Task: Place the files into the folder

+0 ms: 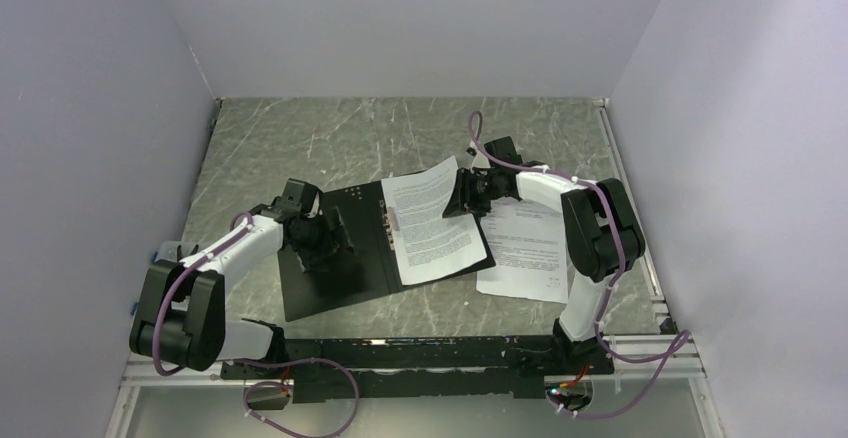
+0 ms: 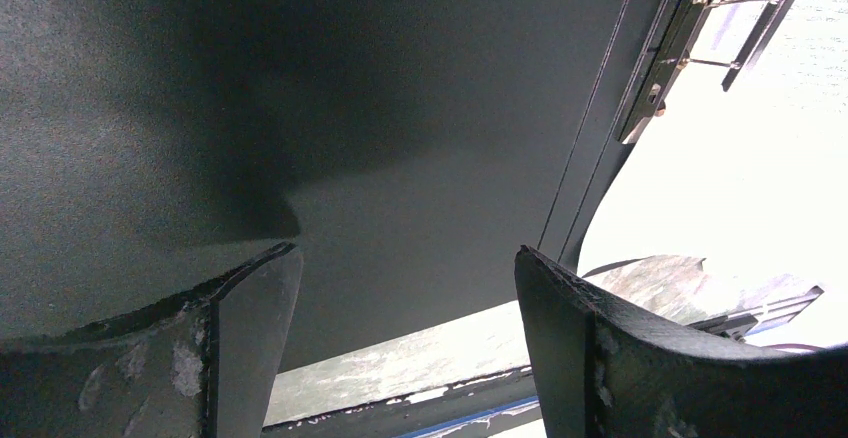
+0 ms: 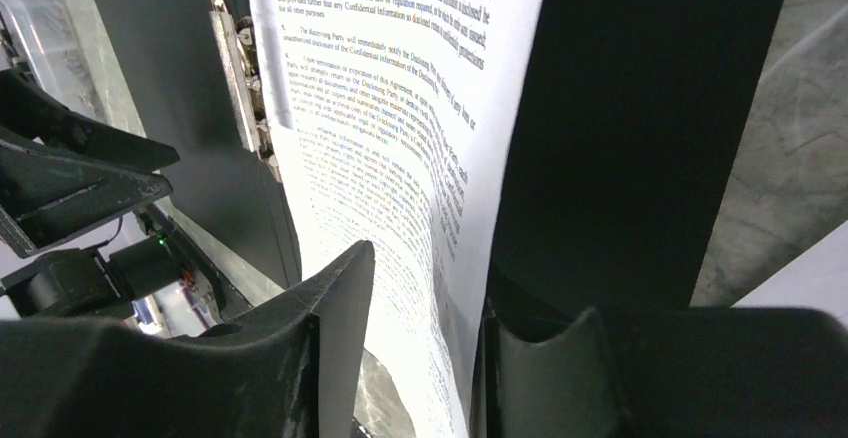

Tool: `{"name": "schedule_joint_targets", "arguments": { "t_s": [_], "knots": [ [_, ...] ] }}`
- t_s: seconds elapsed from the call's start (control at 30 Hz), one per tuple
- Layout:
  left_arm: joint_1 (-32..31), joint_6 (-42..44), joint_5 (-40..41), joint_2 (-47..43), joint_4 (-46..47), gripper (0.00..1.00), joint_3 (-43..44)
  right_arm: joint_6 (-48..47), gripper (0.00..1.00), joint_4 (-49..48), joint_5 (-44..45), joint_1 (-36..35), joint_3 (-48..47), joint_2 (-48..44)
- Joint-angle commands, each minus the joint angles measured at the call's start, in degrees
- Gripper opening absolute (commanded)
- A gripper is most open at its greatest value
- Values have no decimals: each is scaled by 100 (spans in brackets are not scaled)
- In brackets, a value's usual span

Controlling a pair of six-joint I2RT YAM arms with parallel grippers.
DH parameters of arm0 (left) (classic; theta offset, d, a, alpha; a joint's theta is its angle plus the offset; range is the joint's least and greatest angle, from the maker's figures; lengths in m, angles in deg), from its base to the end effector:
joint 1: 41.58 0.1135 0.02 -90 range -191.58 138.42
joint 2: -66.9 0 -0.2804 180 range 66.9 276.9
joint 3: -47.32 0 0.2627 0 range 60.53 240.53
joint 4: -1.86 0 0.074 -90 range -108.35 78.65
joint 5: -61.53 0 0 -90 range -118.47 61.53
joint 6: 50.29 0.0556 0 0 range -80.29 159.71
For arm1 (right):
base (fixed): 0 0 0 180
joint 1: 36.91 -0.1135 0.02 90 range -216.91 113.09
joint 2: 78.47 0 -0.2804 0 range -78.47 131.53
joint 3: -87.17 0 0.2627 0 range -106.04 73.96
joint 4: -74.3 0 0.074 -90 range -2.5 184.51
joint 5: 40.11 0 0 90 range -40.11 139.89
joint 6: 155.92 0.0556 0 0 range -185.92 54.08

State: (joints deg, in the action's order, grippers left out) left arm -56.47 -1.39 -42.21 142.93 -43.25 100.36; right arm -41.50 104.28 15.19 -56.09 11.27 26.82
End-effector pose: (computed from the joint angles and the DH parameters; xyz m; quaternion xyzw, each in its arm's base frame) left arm 0.2304 -0.0749 0.1642 -0.1989 0.9545 -0.1922 0.1114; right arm 0.3521 0.1560 0.1520 -0.0366 0.9232 0.3607 0.1273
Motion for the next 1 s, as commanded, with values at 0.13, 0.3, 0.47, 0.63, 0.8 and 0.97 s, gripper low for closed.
{"name": "schedule_joint_targets", "arguments": {
  "t_s": [0.13, 0.3, 0.47, 0.63, 0.8, 0.97],
  "knots": [
    [31, 108, -112, 26, 136, 84, 16, -163, 47, 212, 591, -15, -431, -3],
    [31, 115, -113, 19, 140, 84, 7, -201, 48, 344, 826, -16, -581, 35],
    [31, 119, -120, 17, 140, 84, -2, -241, 50, 494, 1157, -15, -671, 17],
    [31, 105, -120, 2, 139, 84, 7, -270, 52, 637, 1548, -11, -740, -18],
    [31, 114, -145, -26, 140, 84, -2, -335, 55, 920, 2380, -16, -902, -160],
    [31, 147, -140, -91, 117, 84, 4, -351, 63, 1201, 3231, -3, -978, -499]
  ]
}}
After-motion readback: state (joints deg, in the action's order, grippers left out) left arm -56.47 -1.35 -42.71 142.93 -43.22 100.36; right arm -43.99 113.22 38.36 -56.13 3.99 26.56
